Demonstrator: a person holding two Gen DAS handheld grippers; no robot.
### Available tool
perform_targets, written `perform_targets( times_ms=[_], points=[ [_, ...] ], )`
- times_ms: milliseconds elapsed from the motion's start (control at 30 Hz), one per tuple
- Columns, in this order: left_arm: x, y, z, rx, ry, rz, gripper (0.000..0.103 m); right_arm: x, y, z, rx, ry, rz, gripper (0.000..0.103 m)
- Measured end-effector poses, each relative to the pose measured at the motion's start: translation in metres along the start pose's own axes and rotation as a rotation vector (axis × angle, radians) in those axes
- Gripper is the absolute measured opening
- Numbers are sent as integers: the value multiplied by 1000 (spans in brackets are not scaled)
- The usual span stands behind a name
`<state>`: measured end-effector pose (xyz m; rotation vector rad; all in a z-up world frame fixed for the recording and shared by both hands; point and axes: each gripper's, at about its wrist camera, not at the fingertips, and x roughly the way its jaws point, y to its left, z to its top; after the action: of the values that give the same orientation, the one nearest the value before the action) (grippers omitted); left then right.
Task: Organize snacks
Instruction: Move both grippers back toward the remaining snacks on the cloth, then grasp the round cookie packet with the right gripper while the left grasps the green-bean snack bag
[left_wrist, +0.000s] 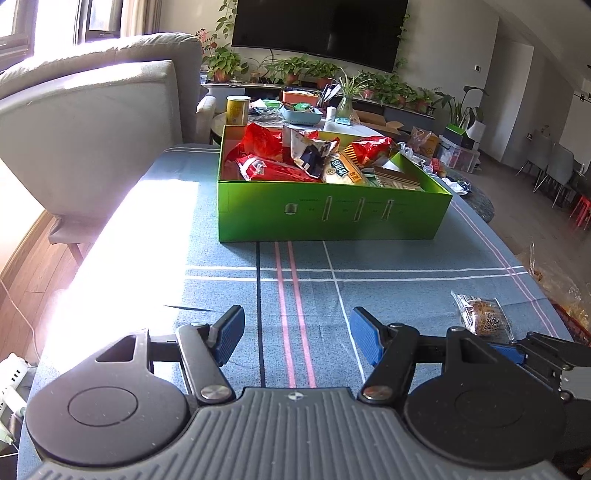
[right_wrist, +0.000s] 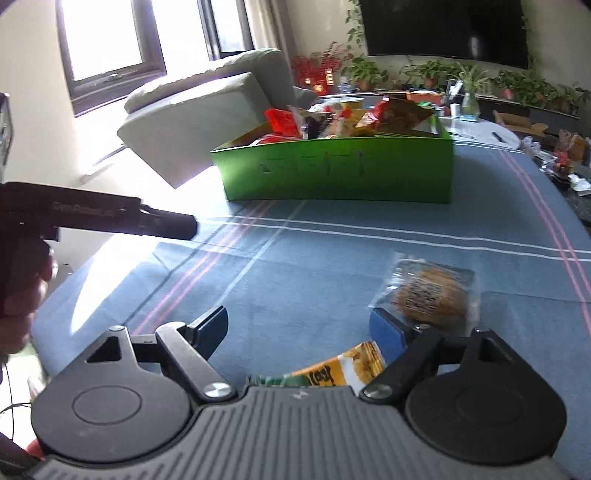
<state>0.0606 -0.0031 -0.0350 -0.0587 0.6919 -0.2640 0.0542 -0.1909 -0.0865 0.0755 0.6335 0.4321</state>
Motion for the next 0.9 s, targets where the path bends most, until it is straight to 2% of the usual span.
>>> perform_targets(
  times_ms=[67,100,200,300,400,500,600,667,800,867,900],
  points=[
    [0,4,1,-8,-2,2,61,-9,5,2,-16,-30,37,91],
    [-1,6,1,-12,-3,3,61,-17,5,4,-19,-51,28,91],
    [0,7,1,-24,-2,3,61,-39,-10,12,-1,-87,-50,91],
    [3,3,-2,-22,14,-14,61,-52,-31,15,8,-79,-157,92],
    [2,-9,-6,7,48,-74,61,-54,-47,15,27,-59,-227,92],
    [-2,-29,-12,56,90,-175,62,-52,-61,9,86,-39,-263,92],
    [-4,-58,-22,133,147,-288,68,-51,-68,5,138,-37,-271,92],
    [-4,-81,-31,217,167,-328,72,-51,-69,6,149,-38,-274,92],
    [4,-123,-46,405,200,-344,72,-50,-64,12,126,-43,-268,92],
    [12,-135,-52,456,218,-327,72,-50,-64,15,119,-48,-264,92],
    [14,-138,-53,470,200,-310,71,-50,-64,16,121,-49,-262,93]
  ],
)
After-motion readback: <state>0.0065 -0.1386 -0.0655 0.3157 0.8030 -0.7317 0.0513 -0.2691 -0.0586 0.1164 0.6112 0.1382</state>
